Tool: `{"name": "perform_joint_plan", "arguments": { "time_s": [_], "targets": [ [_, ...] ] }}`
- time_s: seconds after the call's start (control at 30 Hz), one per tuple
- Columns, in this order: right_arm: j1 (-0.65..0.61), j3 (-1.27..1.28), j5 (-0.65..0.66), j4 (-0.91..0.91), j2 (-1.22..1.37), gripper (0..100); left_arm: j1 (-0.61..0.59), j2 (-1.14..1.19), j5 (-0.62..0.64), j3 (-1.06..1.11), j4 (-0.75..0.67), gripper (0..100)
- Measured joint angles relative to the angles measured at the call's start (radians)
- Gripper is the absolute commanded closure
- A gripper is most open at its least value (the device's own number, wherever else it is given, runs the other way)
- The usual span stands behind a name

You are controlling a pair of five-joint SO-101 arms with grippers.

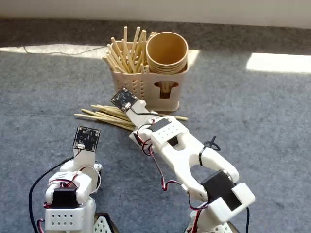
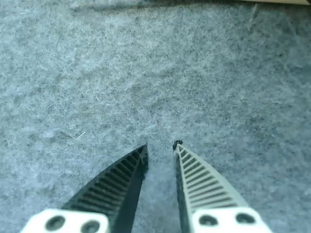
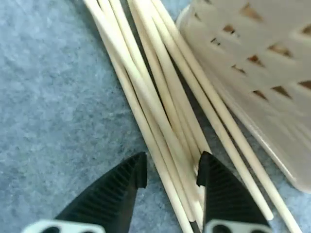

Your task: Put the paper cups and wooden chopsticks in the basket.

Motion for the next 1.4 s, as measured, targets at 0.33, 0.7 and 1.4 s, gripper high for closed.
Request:
{"name": "perform_joint_plan", "arguments": {
  "time_s": [0.33, 0.7, 1.4],
  "targets": [
    [0.003, -0.011, 0.008, -0.003, 0.012, 99.5, 0.000, 0.000, 0.000, 0.000, 0.000, 90],
    [0.003, 0.031, 0.095, 0.199, -0.173, 99.5, 0.000, 0.000, 0.000, 0.000, 0.000, 90],
    [0.003, 0.031, 0.353, 0.525, -0.207, 88.5, 0.000, 0.000, 0.000, 0.000, 0.000, 90]
  ]
}}
